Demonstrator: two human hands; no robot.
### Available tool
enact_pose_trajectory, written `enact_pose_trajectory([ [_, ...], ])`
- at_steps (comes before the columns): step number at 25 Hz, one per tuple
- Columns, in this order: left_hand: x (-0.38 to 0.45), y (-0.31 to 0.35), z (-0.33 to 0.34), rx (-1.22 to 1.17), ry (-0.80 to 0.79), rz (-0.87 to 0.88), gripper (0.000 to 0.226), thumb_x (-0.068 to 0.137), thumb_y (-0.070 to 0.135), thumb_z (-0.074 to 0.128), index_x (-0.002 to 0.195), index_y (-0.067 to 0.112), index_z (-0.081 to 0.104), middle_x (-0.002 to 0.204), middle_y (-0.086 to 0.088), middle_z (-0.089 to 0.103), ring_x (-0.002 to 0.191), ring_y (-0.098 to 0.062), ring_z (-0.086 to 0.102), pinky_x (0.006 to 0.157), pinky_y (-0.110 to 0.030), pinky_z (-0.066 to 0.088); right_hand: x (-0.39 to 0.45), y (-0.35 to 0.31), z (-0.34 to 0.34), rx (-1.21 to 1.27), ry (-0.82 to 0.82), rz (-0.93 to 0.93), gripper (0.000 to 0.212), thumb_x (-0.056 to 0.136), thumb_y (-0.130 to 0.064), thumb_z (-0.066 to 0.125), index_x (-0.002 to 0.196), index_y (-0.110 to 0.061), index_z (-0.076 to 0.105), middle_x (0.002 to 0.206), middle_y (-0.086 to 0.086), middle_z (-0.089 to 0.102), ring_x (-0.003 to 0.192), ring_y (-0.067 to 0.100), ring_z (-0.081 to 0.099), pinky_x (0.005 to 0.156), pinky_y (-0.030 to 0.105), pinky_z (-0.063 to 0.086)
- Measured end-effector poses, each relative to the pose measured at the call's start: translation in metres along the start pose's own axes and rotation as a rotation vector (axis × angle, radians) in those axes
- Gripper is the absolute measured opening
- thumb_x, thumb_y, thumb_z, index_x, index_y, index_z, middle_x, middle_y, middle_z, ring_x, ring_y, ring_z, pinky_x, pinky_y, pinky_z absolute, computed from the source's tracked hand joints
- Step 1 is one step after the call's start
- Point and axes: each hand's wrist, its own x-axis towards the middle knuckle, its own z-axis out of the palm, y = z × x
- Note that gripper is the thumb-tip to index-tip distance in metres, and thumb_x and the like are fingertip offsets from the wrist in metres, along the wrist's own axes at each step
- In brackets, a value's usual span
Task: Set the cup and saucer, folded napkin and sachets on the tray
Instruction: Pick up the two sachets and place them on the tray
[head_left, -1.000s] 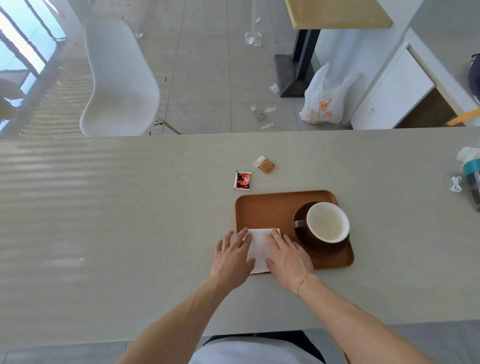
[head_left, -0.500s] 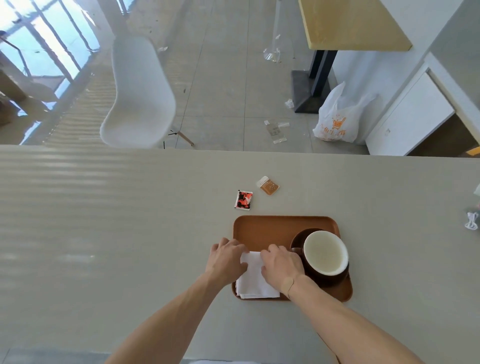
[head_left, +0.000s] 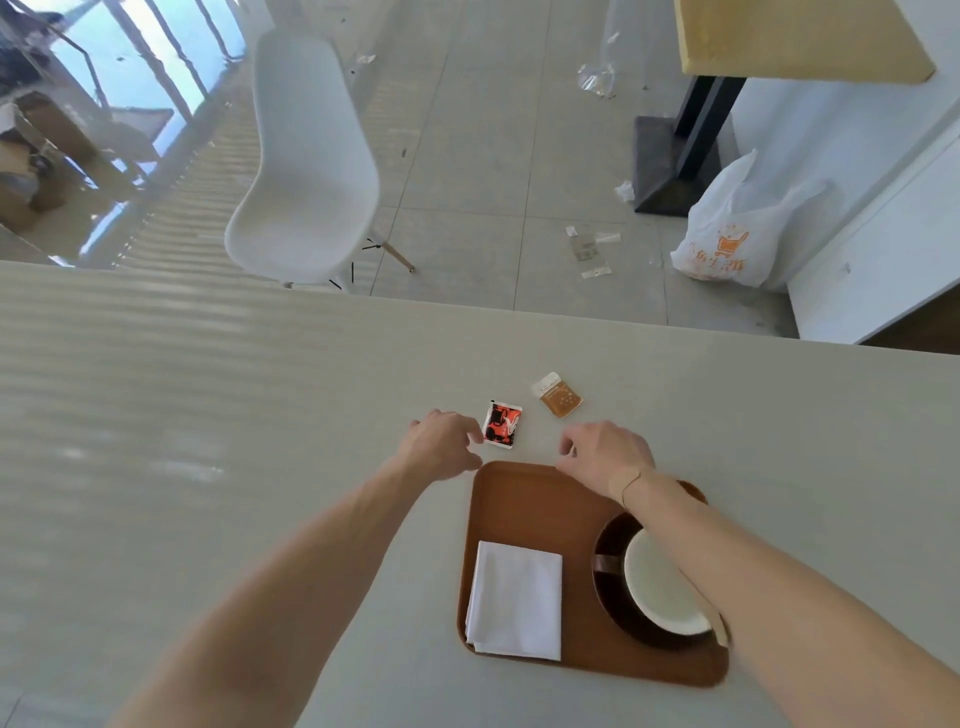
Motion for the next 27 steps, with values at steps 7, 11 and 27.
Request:
enact_pose_trajectory([
  [7,0.055,0.010,-0.012,0.027,0.015,0.035,0.049,0.079,0.037,0.074,0.126,0.032,0.059,0.121,0.000,0.057,0.119,-0.023,0.044,0.092,-0.038,0.035,0.069,0.019,-0.031,0.060,0.074,0.035,0.037,0.084,-0.037,0.063,0.120,-0.028,0.060,0.117,0.001,0.066,0.106,0.024,0.061,0.084,0.034,0.048],
  [11,0.070,0.012,-0.007,0.048,0.028,0.046,0.055,0.075,0.036,0.074,0.127,0.035,0.057,0.124,-0.001,0.049,0.121,-0.024,0.036,0.092,-0.036,0.035,0.094,0.017,-0.023,0.005,0.082,-0.019,0.048,0.084,-0.039,0.064,0.128,-0.024,0.053,0.126,0.006,0.056,0.116,0.027,0.052,0.088,0.038,0.048],
  [27,0.068,0.011,0.001,-0.145,-0.016,-0.021,0.034,0.075,0.018,0.070,0.102,0.021,0.050,0.091,0.002,0.058,0.096,-0.023,0.048,0.077,-0.036,0.036,0.098,0.011,-0.006,0.397,0.091,0.130,0.032,0.078,-0.015,0.067,0.105,-0.021,0.051,0.105,0.006,0.063,0.091,0.031,0.060,0.078,0.039,0.051],
])
